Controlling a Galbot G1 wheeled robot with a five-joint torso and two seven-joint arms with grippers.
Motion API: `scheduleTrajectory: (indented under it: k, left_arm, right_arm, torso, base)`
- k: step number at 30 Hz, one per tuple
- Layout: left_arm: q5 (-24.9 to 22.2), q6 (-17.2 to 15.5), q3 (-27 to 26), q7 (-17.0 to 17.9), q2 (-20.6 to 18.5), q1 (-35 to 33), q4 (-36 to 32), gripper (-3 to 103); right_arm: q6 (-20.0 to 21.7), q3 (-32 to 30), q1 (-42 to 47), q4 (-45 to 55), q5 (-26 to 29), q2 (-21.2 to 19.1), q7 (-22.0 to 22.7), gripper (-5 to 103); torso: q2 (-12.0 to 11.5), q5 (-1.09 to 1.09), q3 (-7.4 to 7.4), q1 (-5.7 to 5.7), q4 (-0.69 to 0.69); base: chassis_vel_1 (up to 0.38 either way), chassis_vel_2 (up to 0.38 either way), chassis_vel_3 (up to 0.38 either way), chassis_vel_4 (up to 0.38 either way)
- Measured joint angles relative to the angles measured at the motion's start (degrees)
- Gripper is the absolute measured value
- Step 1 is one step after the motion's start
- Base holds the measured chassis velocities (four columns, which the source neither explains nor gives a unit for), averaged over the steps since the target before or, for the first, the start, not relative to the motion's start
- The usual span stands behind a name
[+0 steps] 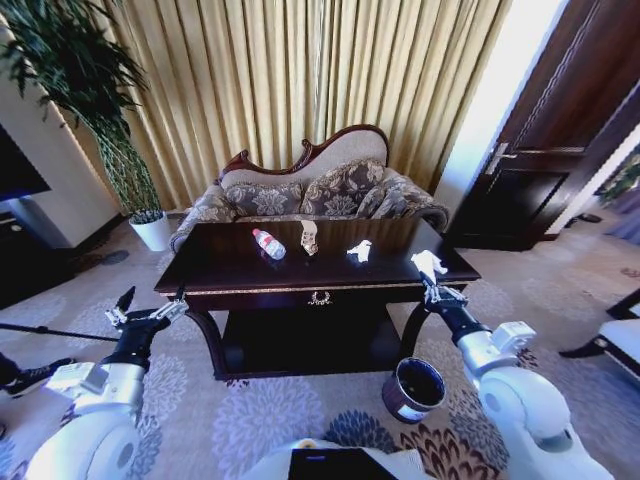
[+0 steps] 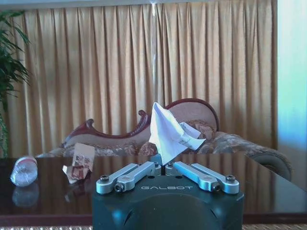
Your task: Move to the front of the table and place the trash on the table into the trash bin.
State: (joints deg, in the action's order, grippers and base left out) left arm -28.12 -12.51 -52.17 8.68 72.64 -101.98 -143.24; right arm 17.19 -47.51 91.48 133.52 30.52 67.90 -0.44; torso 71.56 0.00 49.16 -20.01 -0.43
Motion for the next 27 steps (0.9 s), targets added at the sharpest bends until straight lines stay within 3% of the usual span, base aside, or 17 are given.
scheduleTrajectory:
  k: [9,20,27]
  left_arm:
    - [-0.07,0.00,-0.61,0.00,-0.23,0.13,0.00,100]
    - [-1.16,0.00,-0.73,0.26,-0.47,0.77,0.00,100]
    - [-1.27,0.00,-0.97,0.57,-0.84,0.73,0.00,100]
  right_arm:
    - [0.02,0.51,-0.10,-11.68,-7.63,0.47,0.29,0]
    - [-2.29,4.36,-10.96,-48.41,-12.60,0.02,-0.01,0]
    - [-4.34,5.14,-16.64,-62.08,-17.28,0.07,-1.23,0]
  torso:
    - [-0.02,0.01,0.03,-0.04,0.00]
    - [-0.02,0.02,0.02,-0.03,0.01]
    - [-0.02,0.01,0.02,-0.04,-0.01]
  base:
    - [0.019,-0.011,-0.018,0.013]
    - [0.000,0.000,0.000,0.000]
    - [0.000,0.000,0.000,0.000]
